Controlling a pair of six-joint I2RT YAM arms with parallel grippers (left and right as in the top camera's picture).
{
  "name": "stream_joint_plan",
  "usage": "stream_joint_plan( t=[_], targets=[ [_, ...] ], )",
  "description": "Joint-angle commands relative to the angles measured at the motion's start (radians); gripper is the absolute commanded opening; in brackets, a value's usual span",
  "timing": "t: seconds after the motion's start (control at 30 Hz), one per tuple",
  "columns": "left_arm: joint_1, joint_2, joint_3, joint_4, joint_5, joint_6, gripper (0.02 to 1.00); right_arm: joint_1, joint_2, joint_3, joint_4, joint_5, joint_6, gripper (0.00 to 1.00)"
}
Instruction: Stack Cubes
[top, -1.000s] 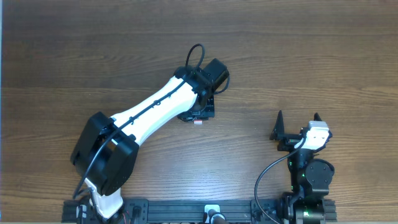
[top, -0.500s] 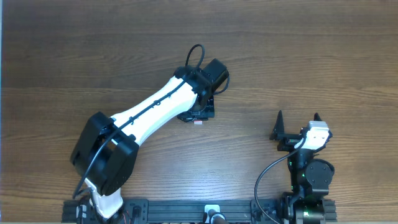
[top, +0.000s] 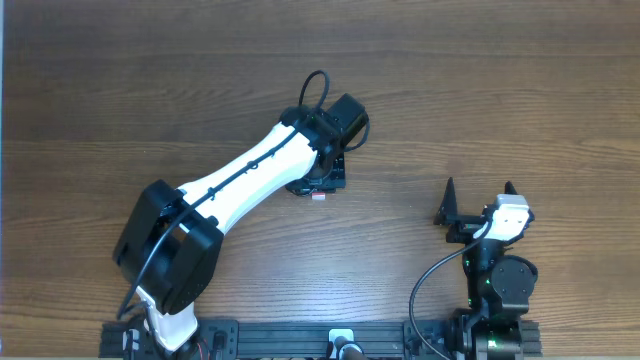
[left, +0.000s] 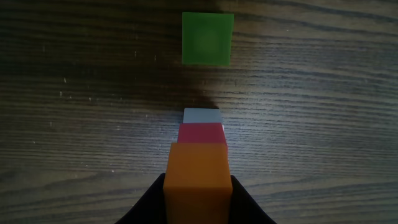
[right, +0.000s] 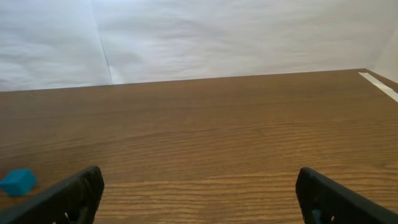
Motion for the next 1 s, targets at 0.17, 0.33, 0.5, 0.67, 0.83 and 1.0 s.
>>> stream_joint_plan(
  t=[0.17,0.33,0.5,0.67,0.83,1.0],
  targets=[
    [0.005,-0.034,0.015,0.002,0.006,0.015,0.045,-0.001,0.003,-0.005,-0.003,-0.001,0.005,0.993],
    [0.005,-0.034,0.015,-0.001,0.006,0.015,0.049,-0.001,0.003,-0.005,-0.003,-0.001,0.005,0.993],
    [0.005,-0.034,0.015,-0.005,0.006,0.015,0.082,-0.001,0.003,-0.005,-0.003,-0.001,0.005,0.993],
    [0.005,-0.034,0.015,-0.005,0.006,0.015,0.115,-0.001,0.003,-0.005,-0.003,-0.001,0.005,0.991],
    [0.005,-0.034,0.015,-0.005,0.006,0.015,0.152,-0.001,0.003,-0.005,-0.003,-0.001,0.005,0.993],
    [0.005,-0.034,0.015,-0.005,0.006,0.015,0.205,-0.001,0.003,-0.005,-0.003,-0.001,0.005,0.993]
  ],
)
